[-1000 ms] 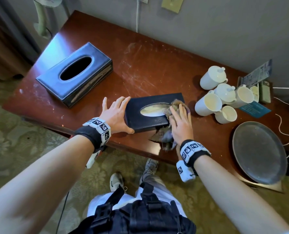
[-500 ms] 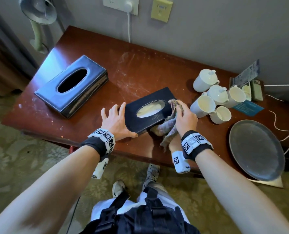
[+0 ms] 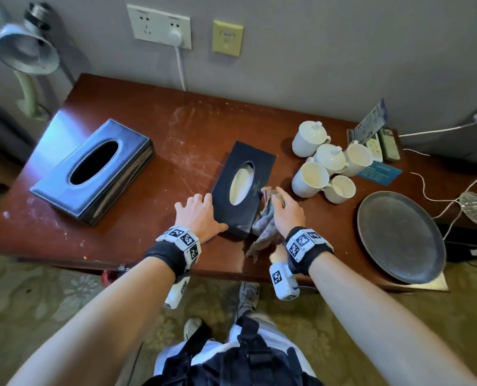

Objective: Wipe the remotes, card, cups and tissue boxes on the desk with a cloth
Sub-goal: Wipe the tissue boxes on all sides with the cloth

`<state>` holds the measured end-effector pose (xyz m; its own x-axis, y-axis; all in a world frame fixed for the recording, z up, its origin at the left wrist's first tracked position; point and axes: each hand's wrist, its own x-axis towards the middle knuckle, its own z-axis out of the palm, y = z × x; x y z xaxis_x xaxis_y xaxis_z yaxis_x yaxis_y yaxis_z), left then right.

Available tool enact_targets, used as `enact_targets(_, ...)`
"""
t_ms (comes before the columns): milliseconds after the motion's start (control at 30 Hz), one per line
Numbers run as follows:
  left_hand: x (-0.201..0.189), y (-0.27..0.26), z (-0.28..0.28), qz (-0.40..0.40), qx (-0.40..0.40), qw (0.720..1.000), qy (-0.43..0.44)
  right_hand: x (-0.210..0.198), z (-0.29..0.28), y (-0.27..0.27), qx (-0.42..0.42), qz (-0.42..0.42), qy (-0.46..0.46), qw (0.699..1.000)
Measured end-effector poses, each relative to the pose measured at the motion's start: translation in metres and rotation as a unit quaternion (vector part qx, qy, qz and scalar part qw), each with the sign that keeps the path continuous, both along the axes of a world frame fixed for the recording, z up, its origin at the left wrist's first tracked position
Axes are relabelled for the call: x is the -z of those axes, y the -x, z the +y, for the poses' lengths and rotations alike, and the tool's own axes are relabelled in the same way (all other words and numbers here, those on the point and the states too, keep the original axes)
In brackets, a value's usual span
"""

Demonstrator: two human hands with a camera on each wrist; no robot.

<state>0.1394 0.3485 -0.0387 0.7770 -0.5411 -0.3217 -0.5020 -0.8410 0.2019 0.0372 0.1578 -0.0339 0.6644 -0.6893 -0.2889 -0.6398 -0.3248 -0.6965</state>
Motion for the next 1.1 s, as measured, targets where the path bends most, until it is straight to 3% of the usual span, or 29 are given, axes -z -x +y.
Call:
enact_targets(200,0.006,-0.004,-0.002,-0.040,0.038,0.998,-0.016,0.015,0.020,-0.007,-0.011,-0.012,-0.081,0.997)
enact_targets(600,0.007,-0.021,-0.046,-0.025,0.002,0.999,0.021,0.004,-0.006,-0.015,-0.096,-0.007,0.057,0.994)
enact_targets(767,0.004,-0.033,-0.064,0.024,-0.006,0.998,0.051,-0.010,-0.031,-0.030,-0.077,-0.001,0.068,0.995)
enact_targets(1100,-0.002,-0.055,-0.101,0.028,-0.006,0.999,0.036,-0.025,-0.064,-0.062,-0.084,-0.019,0.064,0.994)
